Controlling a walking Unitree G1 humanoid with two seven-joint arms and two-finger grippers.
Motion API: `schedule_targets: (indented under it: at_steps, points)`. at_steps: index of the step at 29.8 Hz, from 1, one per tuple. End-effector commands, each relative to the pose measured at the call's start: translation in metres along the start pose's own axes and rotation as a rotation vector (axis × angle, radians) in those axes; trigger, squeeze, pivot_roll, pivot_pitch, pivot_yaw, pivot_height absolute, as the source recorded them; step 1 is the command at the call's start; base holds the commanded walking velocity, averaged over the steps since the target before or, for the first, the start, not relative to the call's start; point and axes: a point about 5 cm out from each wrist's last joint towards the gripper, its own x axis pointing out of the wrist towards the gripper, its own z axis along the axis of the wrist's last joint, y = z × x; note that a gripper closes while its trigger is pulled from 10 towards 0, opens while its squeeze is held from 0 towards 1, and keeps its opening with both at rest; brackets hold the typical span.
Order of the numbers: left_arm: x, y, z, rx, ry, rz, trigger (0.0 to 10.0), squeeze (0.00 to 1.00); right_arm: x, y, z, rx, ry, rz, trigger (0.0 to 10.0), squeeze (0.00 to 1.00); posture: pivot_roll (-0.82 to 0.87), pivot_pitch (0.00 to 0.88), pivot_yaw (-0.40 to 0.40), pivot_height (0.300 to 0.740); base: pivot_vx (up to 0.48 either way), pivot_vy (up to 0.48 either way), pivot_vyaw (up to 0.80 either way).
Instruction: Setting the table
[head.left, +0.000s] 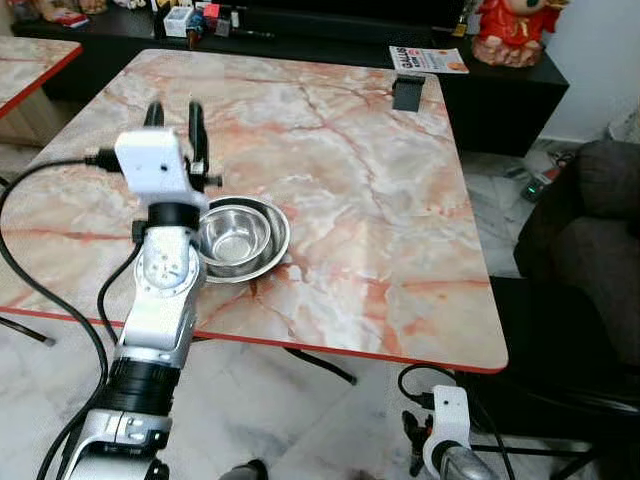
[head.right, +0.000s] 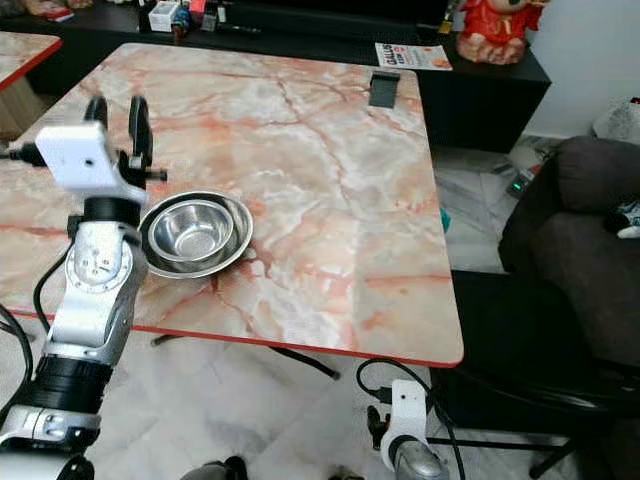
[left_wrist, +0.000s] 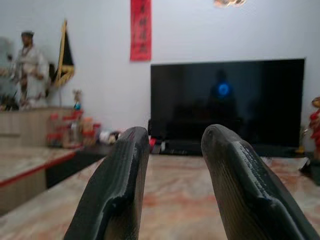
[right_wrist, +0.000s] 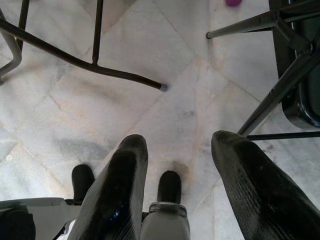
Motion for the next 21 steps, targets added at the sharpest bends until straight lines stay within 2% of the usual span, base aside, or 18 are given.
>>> schedule_targets:
  at_steps: [1,5,10,21]
  points:
    - [-0.003,0.005,-0.006,-0.001,0.030,0.007,10.0,0.00,-0.001,-0.003,-0.003,0.012,0.003,-0.011,10.0,0.00,0.10,0.138,-0.075,0.740,0.000,0.000,0.00]
    - [-0.007,0.005,-0.013,0.017,0.059,0.004,10.0,0.00,-0.001,-0.004,-0.003,0.012,0.004,-0.011,10.0,0.00,0.10,0.137,-0.073,0.740,0.000,0.000,0.00]
    - [-0.008,-0.003,-0.018,-0.029,0.085,-0.020,10.0,0.00,-0.002,-0.006,-0.003,0.006,0.006,-0.016,10.0,0.00,0.09,0.129,-0.071,0.740,0.000,0.000,0.00]
    - [-0.007,-0.005,-0.016,-0.035,0.092,-0.029,10.0,0.00,-0.002,-0.007,-0.006,-0.001,0.015,-0.016,10.0,0.00,0.09,0.111,-0.064,0.740,0.000,0.451,0.00]
